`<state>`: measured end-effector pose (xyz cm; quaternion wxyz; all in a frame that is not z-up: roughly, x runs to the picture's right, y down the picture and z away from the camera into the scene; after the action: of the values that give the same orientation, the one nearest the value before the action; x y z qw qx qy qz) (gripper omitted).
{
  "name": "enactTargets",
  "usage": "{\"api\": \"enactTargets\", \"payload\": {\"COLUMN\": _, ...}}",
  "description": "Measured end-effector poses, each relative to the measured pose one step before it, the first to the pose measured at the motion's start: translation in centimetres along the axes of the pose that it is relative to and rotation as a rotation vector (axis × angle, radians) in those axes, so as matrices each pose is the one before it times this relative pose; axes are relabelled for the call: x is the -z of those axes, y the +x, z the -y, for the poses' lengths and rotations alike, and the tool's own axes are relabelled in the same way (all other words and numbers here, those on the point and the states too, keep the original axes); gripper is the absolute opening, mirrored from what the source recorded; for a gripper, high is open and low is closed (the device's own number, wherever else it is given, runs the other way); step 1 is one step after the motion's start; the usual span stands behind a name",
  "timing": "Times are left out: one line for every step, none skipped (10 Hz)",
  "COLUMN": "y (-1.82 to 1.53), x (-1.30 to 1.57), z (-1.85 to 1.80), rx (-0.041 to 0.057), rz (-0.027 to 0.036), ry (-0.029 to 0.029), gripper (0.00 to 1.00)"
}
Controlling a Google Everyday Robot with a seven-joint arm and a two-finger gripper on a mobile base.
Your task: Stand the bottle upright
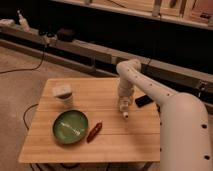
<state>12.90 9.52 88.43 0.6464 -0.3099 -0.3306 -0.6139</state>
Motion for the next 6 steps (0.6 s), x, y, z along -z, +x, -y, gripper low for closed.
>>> {"api": "enactTargets", "payload": {"y": -0.695, "x": 1.008, "z": 0.176, "rx": -0.01160, "rz": 0.03970, "ry": 0.01604, "gripper": 0.17}}
{"api": "enactTargets", "payload": {"y": -0.619, "x": 0.439, "z": -0.531, "rx": -0.00969, "rz": 0.02737, "ry": -0.00114, "gripper": 0.16}}
{"api": "enactTargets", "payload": {"y": -0.378, "x": 0.005, "z": -0.474, "rx": -0.00431, "rz": 0.01365, "ry": -0.00703, "gripper": 0.16}}
{"api": "enactTargets", "payload": {"y": -0.027, "x": 0.036, "z": 0.184, "rx": 0.00262, "rz": 0.00196, "ry": 0.00035, "gripper": 0.15}}
{"api": "enactTargets", "payload": {"y": -0.003, "x": -0.005, "z": 0.230, "rx": 0.00312, "rz": 0.00122, "ry": 0.00194, "gripper": 0.14}}
{"api": "enactTargets", "payload": {"y": 0.001, "x": 0.022, "z": -0.094, "rx": -0.00150, "rz": -0.00055, "ry": -0.00013, "gripper": 0.14}}
